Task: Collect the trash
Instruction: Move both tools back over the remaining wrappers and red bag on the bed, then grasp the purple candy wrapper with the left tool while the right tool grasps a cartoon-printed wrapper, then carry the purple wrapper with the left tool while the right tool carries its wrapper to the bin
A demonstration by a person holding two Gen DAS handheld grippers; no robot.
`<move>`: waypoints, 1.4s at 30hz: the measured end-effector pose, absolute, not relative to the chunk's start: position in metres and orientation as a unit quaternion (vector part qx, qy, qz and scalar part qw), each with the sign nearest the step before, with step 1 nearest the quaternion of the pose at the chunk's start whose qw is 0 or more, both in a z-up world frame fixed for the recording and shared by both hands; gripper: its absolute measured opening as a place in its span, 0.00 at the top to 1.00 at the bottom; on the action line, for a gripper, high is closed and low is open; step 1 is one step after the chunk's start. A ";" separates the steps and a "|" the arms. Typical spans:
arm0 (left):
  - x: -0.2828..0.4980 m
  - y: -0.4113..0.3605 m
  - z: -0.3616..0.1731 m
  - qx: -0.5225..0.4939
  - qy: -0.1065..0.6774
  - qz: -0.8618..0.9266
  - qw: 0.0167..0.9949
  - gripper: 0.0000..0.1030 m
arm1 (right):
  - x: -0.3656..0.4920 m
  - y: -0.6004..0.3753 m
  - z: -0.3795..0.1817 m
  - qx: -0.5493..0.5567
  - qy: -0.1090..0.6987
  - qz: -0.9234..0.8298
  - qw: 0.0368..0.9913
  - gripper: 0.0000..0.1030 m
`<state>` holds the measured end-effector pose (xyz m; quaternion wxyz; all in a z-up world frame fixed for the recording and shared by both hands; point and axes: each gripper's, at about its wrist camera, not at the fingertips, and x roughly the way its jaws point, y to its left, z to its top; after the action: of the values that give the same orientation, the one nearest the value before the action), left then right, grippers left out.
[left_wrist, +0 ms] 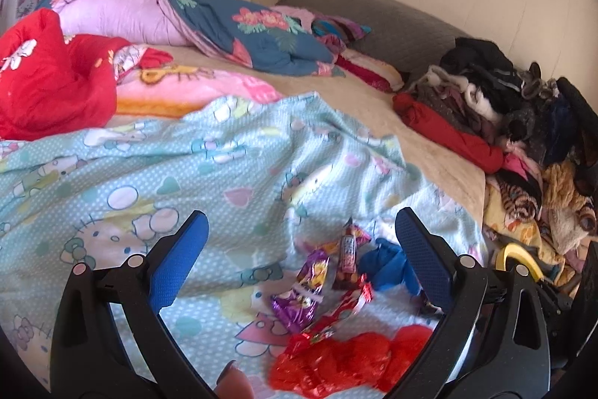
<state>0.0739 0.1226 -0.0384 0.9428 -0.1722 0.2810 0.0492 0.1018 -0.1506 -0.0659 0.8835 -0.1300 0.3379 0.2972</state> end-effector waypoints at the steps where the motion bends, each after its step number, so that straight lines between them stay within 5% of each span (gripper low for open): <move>1: 0.076 0.122 -0.042 -0.169 0.289 0.045 0.941 0.17 | 0.103 -0.148 -0.068 -0.133 0.341 0.300 0.881 0.31; 13: 0.103 0.109 -0.083 -0.160 0.366 0.007 0.917 0.44 | 0.126 -0.117 -0.095 -0.191 0.392 0.306 0.846 0.44; 18: 0.117 0.105 -0.100 -0.154 0.394 0.013 0.906 0.53 | 0.135 -0.107 -0.111 -0.204 0.418 0.322 0.824 0.86; 20: 0.120 0.103 -0.106 -0.156 0.400 0.017 0.903 0.56 | 0.133 -0.104 -0.109 -0.208 0.415 0.328 0.823 0.88; 24: 0.122 0.100 -0.112 -0.146 0.408 0.019 0.901 0.80 | 0.132 -0.112 -0.106 -0.178 0.415 0.345 0.823 0.91; 42: 0.102 0.085 -0.046 -0.161 0.318 -0.023 0.934 0.85 | 0.121 -0.137 -0.069 -0.035 0.382 0.400 0.832 0.96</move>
<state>0.1020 0.0847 -0.0458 0.9341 -0.1608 0.3179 -0.0235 0.1214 -0.1367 -0.0687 0.8322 -0.0350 0.3821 0.4002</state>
